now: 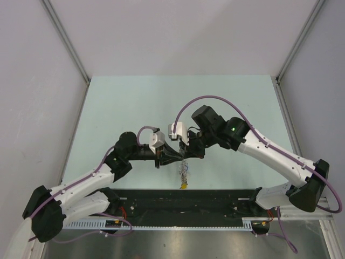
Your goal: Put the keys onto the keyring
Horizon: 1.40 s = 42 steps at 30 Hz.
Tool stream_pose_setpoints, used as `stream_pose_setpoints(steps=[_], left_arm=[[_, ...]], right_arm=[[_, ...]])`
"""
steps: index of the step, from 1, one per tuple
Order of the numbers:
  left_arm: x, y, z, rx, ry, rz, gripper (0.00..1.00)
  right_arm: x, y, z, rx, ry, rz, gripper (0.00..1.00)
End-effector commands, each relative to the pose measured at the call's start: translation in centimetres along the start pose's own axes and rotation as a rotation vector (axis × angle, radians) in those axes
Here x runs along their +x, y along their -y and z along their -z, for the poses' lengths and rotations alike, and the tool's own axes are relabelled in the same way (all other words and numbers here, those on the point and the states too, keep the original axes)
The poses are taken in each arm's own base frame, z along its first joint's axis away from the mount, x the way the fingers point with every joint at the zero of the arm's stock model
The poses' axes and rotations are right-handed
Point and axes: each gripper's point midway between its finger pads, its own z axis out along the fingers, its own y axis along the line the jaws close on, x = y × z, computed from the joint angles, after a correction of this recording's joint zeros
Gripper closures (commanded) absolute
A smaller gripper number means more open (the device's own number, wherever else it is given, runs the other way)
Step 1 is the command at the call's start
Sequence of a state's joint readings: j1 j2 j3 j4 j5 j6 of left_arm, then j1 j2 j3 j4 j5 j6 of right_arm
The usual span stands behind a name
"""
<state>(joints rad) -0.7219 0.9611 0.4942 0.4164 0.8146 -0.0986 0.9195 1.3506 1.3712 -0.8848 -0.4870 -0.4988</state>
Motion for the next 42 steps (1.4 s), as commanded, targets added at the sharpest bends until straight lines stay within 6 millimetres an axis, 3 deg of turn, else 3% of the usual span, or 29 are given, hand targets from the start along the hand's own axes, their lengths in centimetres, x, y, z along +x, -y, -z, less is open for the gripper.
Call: stream_pose_setpoints(steps=[1,19,22,23,24,26,27,29,32,36,38,39,40,42], left_arm=[[-3.0,0.2,-0.2,0.017,0.057,-0.048,0.86],[-3.0,0.3,-0.7,0.047,0.061,-0.016,1.0],[-3.5,0.2,-0.4,0.018,0.11,-0.028,1.0],[-3.8,-0.1,-0.3,-0.012,0.137,-0.02,1.0],[-3.3,-0.2,0.0,-0.027,0.147,-0.01,1.0],[-4.3,-0.1,0.3,-0.044,0.206,-0.03,1.0],[-4.0,-0.4,0.5,-0.07,0.215,-0.019,1.0],[-4.8,-0.4,0.9,-0.09,0.263,-0.025,1.0],[-5.4,-0.6,1.7,-0.131,0.339,-0.028,1.0],[-5.8,-0.6,2.3,-0.152,0.399,-0.025,1.0],[-6.0,-0.6,2.3,-0.148,0.409,-0.02,1.0],[-5.8,-0.6,2.2,-0.148,0.408,-0.015,1.0],[-6.1,-0.6,2.3,-0.149,0.423,-0.02,1.0],[-6.3,-0.5,2.4,-0.149,0.439,-0.015,1.0]], right_arm=[[-1.6,-0.3,0.7,0.004,0.062,0.049,1.0],[-1.6,-0.4,-0.1,-0.013,0.054,0.044,1.0],[-1.9,0.0,0.3,0.002,0.074,0.031,0.93],[-2.0,0.0,0.8,0.015,0.089,0.023,0.86],[-2.5,0.2,1.1,0.029,0.12,0.029,0.82],[-2.5,0.4,1.7,0.029,0.16,0.009,0.7],[-3.6,0.5,2.8,0.051,0.222,0.014,0.66],[-3.9,1.4,4.1,0.088,0.286,-0.009,0.61],[-4.2,2.3,5.9,0.142,0.409,-0.053,0.6],[-4.8,2.5,6.7,0.167,0.544,-0.073,0.63],[-4.1,2.0,6.2,0.151,0.58,-0.121,0.63],[-5.0,2.1,6.5,0.154,0.634,-0.101,0.64],[-4.1,2.0,5.7,0.147,0.635,-0.122,0.64],[-4.8,2.1,5.8,0.143,0.692,-0.117,0.64]])
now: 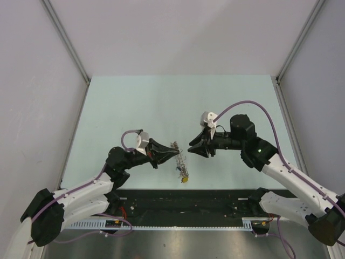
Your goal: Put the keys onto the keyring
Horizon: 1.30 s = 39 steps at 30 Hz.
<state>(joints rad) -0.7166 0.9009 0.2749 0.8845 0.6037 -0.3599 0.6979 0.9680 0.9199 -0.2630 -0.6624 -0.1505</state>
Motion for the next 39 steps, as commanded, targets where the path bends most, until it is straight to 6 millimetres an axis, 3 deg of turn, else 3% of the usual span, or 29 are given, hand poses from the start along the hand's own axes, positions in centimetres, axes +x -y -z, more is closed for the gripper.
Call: stream_pose_setpoints(steps=[1,5,12,21,27,39], left_arm=[[-4.5,0.8,-0.2,0.017,0.176,-0.056,1.0],[-4.7,0.7,-0.2,0.01,0.186,-0.048,1.0],[-4.7,0.5,-0.1,-0.003,0.193,-0.045,1.0],[-5.0,0.3,-0.1,-0.019,0.205,-0.045,1.0],[-5.5,0.0,0.2,-0.047,0.227,-0.046,1.0],[-5.7,-0.5,0.6,-0.088,0.238,-0.049,1.0]], right_arm=[[-2.4,-0.3,-1.0,-0.035,0.183,-0.031,0.64],[-2.1,0.1,-1.6,0.003,0.231,-0.071,0.64],[-3.4,0.0,-1.5,0.019,0.322,-0.085,0.65],[-3.3,-0.7,-2.4,0.027,0.318,-0.083,0.65],[-3.1,-0.6,-3.0,0.133,0.32,-0.06,0.69],[-3.1,0.7,-2.2,0.321,0.387,-0.086,0.72]])
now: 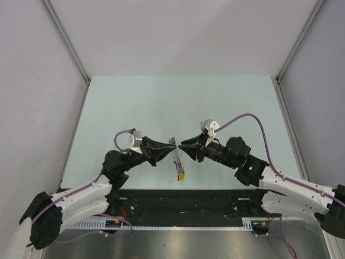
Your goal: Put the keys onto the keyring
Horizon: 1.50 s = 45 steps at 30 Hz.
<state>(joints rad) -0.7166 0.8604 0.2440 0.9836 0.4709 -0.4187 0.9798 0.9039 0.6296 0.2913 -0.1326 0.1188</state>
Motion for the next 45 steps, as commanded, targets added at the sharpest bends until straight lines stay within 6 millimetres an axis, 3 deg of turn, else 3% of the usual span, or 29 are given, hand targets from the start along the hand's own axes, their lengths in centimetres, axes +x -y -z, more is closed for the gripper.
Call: stream_pose_setpoints(steps=[1,14,21,34,38,43,45], left_arm=[[-3.0,0.4,-0.2,0.004,0.106,-0.048,0.99],[-2.9,0.1,-0.3,-0.009,0.104,-0.047,1.0],[-3.0,0.1,-0.3,-0.01,0.106,-0.046,1.0],[-3.0,0.2,-0.2,-0.009,0.109,-0.046,1.0],[-2.9,0.2,-0.1,-0.01,0.109,-0.046,1.0],[-2.8,0.2,0.0,-0.007,0.108,-0.046,1.0],[-2.7,0.2,0.0,-0.007,0.104,-0.044,1.0]], right_arm=[[-2.4,1.0,0.1,0.082,0.102,0.017,0.72],[-2.4,-0.2,-0.8,0.053,0.121,0.002,0.72],[-2.0,0.9,-1.0,0.136,0.117,0.005,0.73],[-1.2,0.4,-2.1,0.147,0.116,-0.004,0.77],[-1.2,0.4,-2.2,0.162,0.121,-0.006,0.82],[-1.3,0.3,-2.2,0.16,0.126,0.006,0.99],[-1.4,0.3,-2.1,0.166,0.127,0.032,1.0]])
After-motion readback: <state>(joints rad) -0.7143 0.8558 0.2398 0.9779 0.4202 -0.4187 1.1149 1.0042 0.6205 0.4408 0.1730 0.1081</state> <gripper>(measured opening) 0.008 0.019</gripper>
